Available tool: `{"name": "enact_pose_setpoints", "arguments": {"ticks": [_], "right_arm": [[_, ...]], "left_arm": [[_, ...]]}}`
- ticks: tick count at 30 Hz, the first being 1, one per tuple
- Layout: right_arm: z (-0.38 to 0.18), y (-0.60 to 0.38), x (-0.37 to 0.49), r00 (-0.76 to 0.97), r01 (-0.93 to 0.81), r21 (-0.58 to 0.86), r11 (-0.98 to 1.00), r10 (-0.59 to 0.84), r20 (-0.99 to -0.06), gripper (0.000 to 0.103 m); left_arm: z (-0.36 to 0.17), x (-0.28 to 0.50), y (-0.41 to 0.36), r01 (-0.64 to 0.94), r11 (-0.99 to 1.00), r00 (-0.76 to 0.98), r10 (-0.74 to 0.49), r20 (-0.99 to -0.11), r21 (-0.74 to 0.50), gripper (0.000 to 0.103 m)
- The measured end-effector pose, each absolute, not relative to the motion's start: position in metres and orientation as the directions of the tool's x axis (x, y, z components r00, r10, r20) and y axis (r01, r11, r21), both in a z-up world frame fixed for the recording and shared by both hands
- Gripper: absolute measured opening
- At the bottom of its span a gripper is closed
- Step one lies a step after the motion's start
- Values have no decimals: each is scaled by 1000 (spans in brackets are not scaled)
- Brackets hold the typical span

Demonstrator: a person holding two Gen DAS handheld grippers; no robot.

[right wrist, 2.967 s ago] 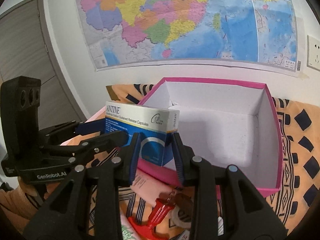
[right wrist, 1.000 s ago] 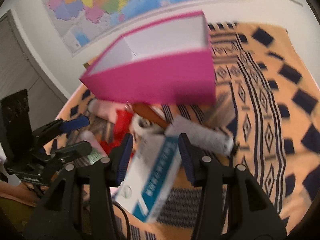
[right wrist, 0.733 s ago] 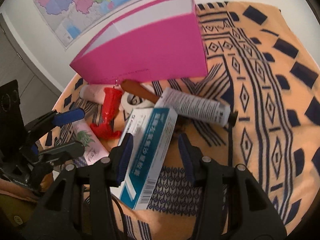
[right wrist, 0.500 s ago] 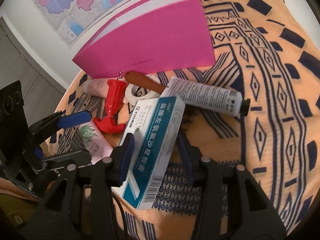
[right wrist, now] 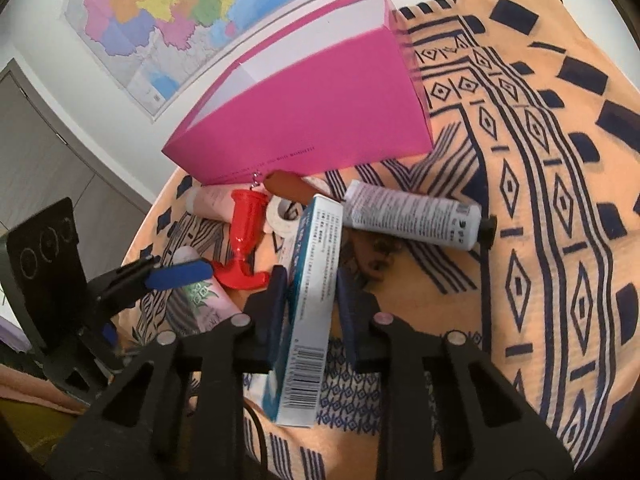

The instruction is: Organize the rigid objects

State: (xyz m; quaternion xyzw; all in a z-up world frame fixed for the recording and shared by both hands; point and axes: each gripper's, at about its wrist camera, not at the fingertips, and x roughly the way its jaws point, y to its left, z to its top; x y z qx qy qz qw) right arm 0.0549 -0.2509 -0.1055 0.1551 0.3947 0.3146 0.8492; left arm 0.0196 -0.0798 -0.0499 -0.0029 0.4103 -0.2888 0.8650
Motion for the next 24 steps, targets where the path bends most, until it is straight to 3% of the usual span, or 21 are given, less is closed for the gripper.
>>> {"name": "enact_pose_setpoints", "arguments": {"ticks": [5, 10, 15, 24], "right_arm": [[-110, -250, 61, 479, -401, 525, 751, 660, -578, 28], [-122, -265, 57, 491, -328, 524, 786, 616, -616, 44], [-122, -282, 37, 499, -316, 526, 790, 609, -616, 44], [-127, -287, 1, 449, -331, 564, 756, 652, -611, 44]], "left_arm": [[-51, 22, -79, 484, 842, 502, -489, -713, -236, 79], [-50, 33, -78, 481, 854, 526, -461, -715, -197, 78], [-49, 51, -83, 503, 848, 532, -456, -714, -168, 78], [-57, 77, -114, 584, 804, 489, -457, -743, -110, 65]]}}
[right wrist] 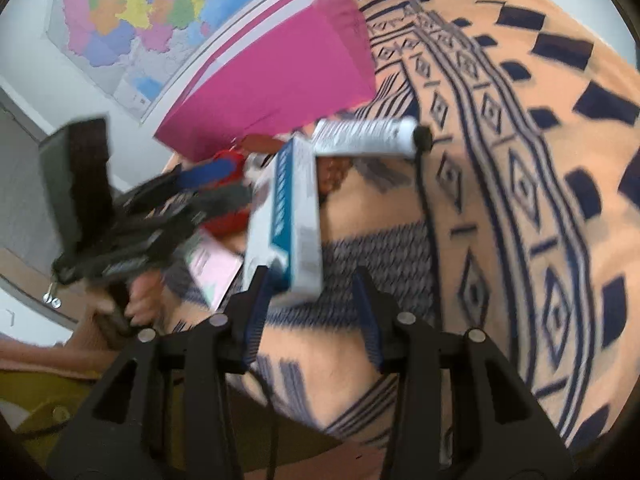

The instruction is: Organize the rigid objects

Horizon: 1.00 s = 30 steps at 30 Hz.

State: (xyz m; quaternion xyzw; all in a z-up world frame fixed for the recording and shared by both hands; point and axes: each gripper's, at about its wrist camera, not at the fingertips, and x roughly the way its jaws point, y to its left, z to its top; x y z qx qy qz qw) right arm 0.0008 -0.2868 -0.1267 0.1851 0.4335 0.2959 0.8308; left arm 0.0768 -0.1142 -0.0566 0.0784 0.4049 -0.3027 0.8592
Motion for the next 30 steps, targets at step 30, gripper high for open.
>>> {"name": "enact_pose_setpoints", "arguments": {"ticks": [30], "right_arm": [[-83, -269, 39, 536, -396, 495, 774, 632, -560, 28]], "left_arm": [[-6, 55, -67, 496, 848, 572, -481, -665, -186, 65]]}}
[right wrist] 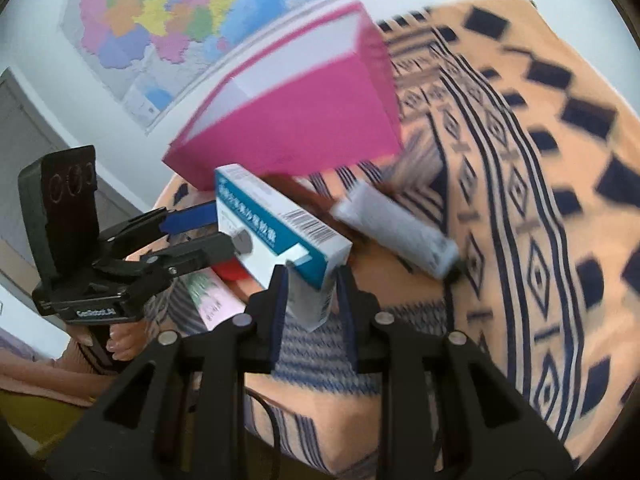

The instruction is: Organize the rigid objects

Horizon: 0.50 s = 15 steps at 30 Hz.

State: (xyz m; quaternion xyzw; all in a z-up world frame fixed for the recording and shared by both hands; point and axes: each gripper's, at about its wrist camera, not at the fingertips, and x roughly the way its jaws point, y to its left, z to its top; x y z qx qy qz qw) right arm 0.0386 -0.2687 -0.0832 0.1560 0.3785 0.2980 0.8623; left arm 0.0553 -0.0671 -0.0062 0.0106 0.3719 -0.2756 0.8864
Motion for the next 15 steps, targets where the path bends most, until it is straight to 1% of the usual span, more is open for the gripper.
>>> {"name": "enact_pose_setpoints", "arguments": {"ticks": [7, 15], "right_arm": [[-34, -241, 60, 553, -522, 420, 742, 669, -496, 28], [9, -200, 104, 556, -602, 344, 720, 688, -466, 28]], "left_arm": [[35, 66, -33, 424, 894, 679, -420, -602, -145, 65], [49, 101, 3, 316, 932, 731, -359, -581, -178, 65]]}}
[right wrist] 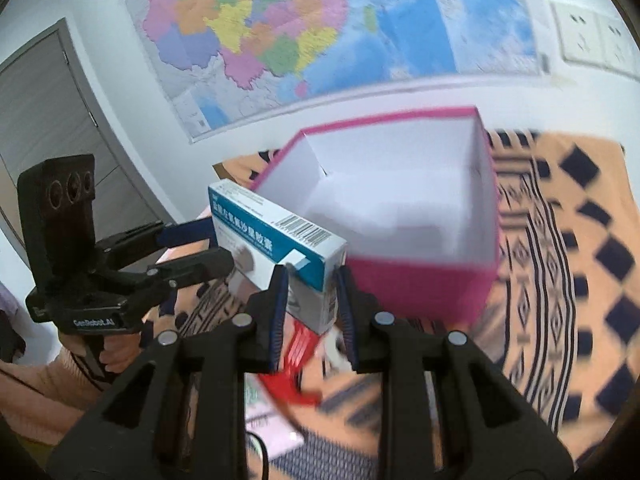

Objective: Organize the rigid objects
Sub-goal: 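Lower the white-teal box into the pink box and open the right gripper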

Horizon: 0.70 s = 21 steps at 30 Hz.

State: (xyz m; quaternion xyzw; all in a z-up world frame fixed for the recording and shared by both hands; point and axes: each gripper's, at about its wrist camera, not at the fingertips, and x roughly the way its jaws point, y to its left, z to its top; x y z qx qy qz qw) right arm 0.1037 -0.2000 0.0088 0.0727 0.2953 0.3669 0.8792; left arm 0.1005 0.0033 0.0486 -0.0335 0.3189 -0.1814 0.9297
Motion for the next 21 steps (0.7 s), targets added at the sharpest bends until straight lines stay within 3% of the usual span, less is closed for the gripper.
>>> {"name": "enact_pose_setpoints", "arguments": {"ticks": [21], "right_arm": [[-12, -132, 196, 457, -587, 368, 721, 670, -585, 29]], "left_arm": [[11, 146, 54, 143, 956, 694, -280, -664, -254, 65]]}}
